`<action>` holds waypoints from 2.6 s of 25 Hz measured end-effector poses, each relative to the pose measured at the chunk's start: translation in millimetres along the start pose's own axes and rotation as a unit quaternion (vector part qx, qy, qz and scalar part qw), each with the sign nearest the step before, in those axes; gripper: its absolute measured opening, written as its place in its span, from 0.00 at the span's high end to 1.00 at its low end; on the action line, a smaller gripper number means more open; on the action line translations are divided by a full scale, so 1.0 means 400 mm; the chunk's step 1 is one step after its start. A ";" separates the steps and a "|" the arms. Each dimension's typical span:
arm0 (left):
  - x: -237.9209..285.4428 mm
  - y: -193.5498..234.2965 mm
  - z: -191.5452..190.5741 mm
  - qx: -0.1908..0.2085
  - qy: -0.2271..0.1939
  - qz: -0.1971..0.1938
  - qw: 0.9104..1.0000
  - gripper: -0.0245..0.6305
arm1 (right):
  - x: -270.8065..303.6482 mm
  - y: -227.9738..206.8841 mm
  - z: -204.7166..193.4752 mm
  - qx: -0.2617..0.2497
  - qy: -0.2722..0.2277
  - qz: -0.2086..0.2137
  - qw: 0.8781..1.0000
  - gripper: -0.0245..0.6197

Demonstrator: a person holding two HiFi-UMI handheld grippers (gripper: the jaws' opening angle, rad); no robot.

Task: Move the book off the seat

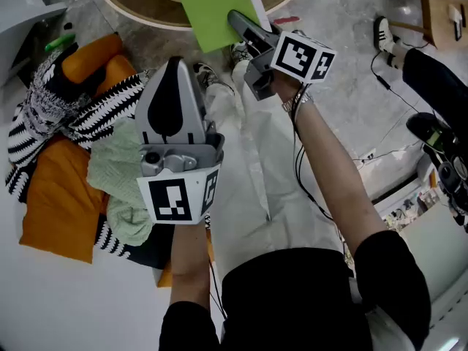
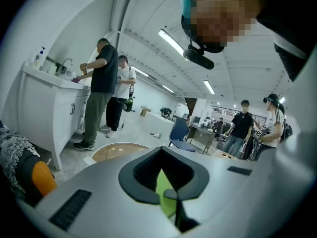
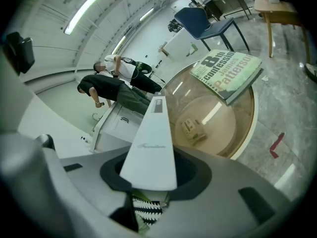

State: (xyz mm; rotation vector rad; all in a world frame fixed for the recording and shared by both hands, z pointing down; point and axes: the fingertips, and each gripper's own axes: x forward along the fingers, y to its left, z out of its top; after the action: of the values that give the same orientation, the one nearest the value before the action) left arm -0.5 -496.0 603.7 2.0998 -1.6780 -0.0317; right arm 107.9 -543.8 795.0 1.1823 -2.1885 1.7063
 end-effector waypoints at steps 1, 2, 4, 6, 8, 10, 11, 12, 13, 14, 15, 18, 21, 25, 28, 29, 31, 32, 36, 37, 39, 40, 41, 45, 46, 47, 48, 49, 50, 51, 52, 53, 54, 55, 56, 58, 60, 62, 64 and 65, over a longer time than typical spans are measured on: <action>0.005 -0.001 -0.006 0.000 0.002 0.000 1.000 0.95 | 0.008 -0.004 -0.004 0.001 0.003 0.002 1.000 0.73; 0.010 -0.002 -0.012 0.000 0.003 0.000 1.000 0.95 | 0.015 -0.009 -0.008 0.001 0.006 0.004 1.000 0.73; 0.022 -0.003 -0.022 0.000 0.007 0.000 1.000 0.95 | 0.028 -0.022 -0.016 0.002 0.014 0.003 1.000 0.73; 0.037 -0.002 -0.029 -0.001 0.009 0.000 1.000 0.95 | 0.037 -0.035 -0.022 -0.003 0.023 0.002 1.000 0.73; 0.048 0.001 -0.031 -0.003 0.010 0.002 1.000 0.95 | 0.043 -0.047 -0.031 -0.018 0.034 -0.005 0.999 0.73; 0.057 0.006 -0.032 -0.006 0.010 0.005 1.000 0.95 | 0.046 -0.066 -0.046 -0.039 0.047 -0.019 0.998 0.73; 0.061 0.009 -0.032 -0.006 0.010 0.006 1.000 0.95 | 0.048 -0.076 -0.053 -0.049 0.053 -0.027 0.997 0.73; 0.065 0.012 -0.033 -0.007 0.010 0.007 1.000 0.95 | 0.049 -0.085 -0.058 -0.060 0.058 -0.034 0.996 0.73; 0.067 0.015 -0.034 -0.008 0.011 0.008 1.000 0.95 | 0.050 -0.093 -0.062 -0.075 0.062 -0.041 0.994 0.73; 0.070 0.017 -0.034 -0.008 0.011 0.009 1.000 0.95 | 0.052 -0.099 -0.064 -0.091 0.065 -0.046 0.993 0.73; 0.071 0.020 -0.034 -0.009 0.011 0.010 1.000 0.95 | 0.053 -0.104 -0.065 -0.105 0.068 -0.050 0.991 0.72; 0.073 0.024 -0.035 -0.011 0.011 0.013 1.000 0.95 | 0.057 -0.115 -0.061 -0.125 0.071 -0.059 0.988 0.71; 0.075 0.027 -0.040 -0.012 0.013 0.014 1.000 0.95 | 0.059 -0.143 -0.055 -0.111 0.070 -0.080 0.988 0.66; 0.079 0.031 -0.045 -0.013 0.015 0.015 1.000 0.95 | 0.063 -0.178 -0.050 -0.104 0.073 -0.108 0.986 0.58; 0.080 0.040 -0.045 -0.015 0.015 0.017 1.000 0.95 | 0.071 -0.199 -0.047 -0.106 0.077 -0.131 0.983 0.52; 0.080 0.043 -0.046 -0.016 0.015 0.018 1.000 0.95 | 0.072 -0.202 -0.046 -0.107 0.077 -0.135 0.982 0.51; 0.077 0.046 -0.048 -0.017 0.015 0.019 1.000 0.95 | 0.074 -0.207 -0.046 -0.110 0.077 -0.142 0.981 0.49; 0.076 0.046 -0.048 -0.017 0.015 0.019 1.000 0.95 | 0.074 -0.211 -0.046 -0.110 0.077 -0.146 0.980 0.49; 0.073 0.043 -0.048 -0.015 0.015 0.019 1.000 0.95 | 0.072 -0.238 -0.047 -0.102 0.074 -0.164 0.978 0.44; 0.073 0.042 -0.048 -0.014 0.015 0.020 1.000 0.95 | 0.071 -0.247 -0.046 -0.100 0.074 -0.169 0.978 0.43; 0.070 0.042 -0.049 -0.013 0.015 0.020 1.000 0.95 | 0.066 -0.264 -0.044 -0.106 0.073 -0.186 0.974 0.41; 0.067 0.043 -0.049 -0.013 0.014 0.021 1.000 0.95 | 0.063 -0.275 -0.043 -0.117 0.076 -0.200 0.970 0.40; 0.064 0.043 -0.050 -0.013 0.014 0.021 1.000 0.95 | 0.060 -0.288 -0.045 -0.135 0.084 -0.217 0.963 0.40; 0.050 0.046 -0.053 -0.013 0.015 0.024 1.000 0.95 | 0.060 -0.301 -0.069 -0.182 0.114 -0.231 0.949 0.40; 0.047 0.047 -0.055 -0.014 0.016 0.023 1.000 0.95 | 0.059 -0.298 -0.070 -0.179 0.112 -0.228 0.950 0.40; 0.045 0.048 -0.057 -0.013 0.016 0.024 1.000 0.95 | 0.056 -0.294 -0.067 -0.177 0.107 -0.227 0.952 0.40; 0.043 0.049 -0.058 -0.013 0.016 0.024 0.999 0.95 | 0.054 -0.289 -0.063 -0.176 0.101 -0.226 0.953 0.40; 0.040 0.050 -0.059 -0.013 0.016 0.025 0.999 0.95 | 0.052 -0.282 -0.058 -0.175 0.095 -0.225 0.954 0.40; 0.037 0.050 -0.057 -0.013 0.015 0.025 0.999 0.95 | 0.049 -0.274 -0.052 -0.178 0.089 -0.223 0.955 0.40; 0.035 0.049 -0.053 -0.012 0.014 0.025 1.000 0.95 | 0.046 -0.263 -0.045 -0.182 0.083 -0.220 0.955 0.41; 0.033 0.047 -0.048 -0.012 0.011 0.025 1.000 0.95 | 0.042 -0.251 -0.038 -0.187 0.079 -0.216 0.955 0.41; 0.031 0.045 -0.042 -0.011 0.009 0.024 1.000 0.95 | 0.038 -0.237 -0.031 -0.191 0.075 -0.210 0.956 0.41; 0.029 0.043 -0.035 -0.009 0.007 0.022 1.000 0.95 | 0.033 -0.220 -0.023 -0.193 0.071 -0.204 0.957 0.41; 0.026 0.041 -0.026 -0.008 0.005 0.021 1.000 0.95 | 0.028 -0.200 -0.015 -0.194 0.066 -0.197 0.959 0.41; 0.024 0.039 -0.017 -0.006 0.002 0.020 1.000 0.95 | 0.021 -0.179 -0.007 -0.193 0.060 -0.189 0.961 0.41; 0.021 0.032 0.004 -0.004 -0.004 0.018 1.000 0.95 | 0.007 -0.135 0.010 -0.191 0.047 -0.174 0.965 0.47; 0.018 0.023 0.029 -0.003 -0.012 0.014 1.000 0.95 | -0.012 -0.092 0.030 -0.193 0.033 -0.165 0.967 0.62; 0.012 0.015 0.054 0.000 -0.021 0.009 1.000 0.95 | -0.033 -0.044 0.047 -0.197 0.017 -0.155 0.968 0.74; 0.003 0.009 0.076 0.004 -0.028 0.004 1.000 0.95 | -0.056 0.011 0.060 -0.206 0.000 -0.143 0.968 0.89; -0.001 0.006 0.087 0.006 -0.032 0.002 0.999 0.95 | -0.067 0.042 0.067 -0.211 -0.008 -0.133 0.968 0.92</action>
State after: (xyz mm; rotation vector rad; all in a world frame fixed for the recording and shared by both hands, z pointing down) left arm -12.8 -507.5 573.3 2.1239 -1.7236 -0.0879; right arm 124.9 -552.8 758.5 1.2958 -2.1344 1.0611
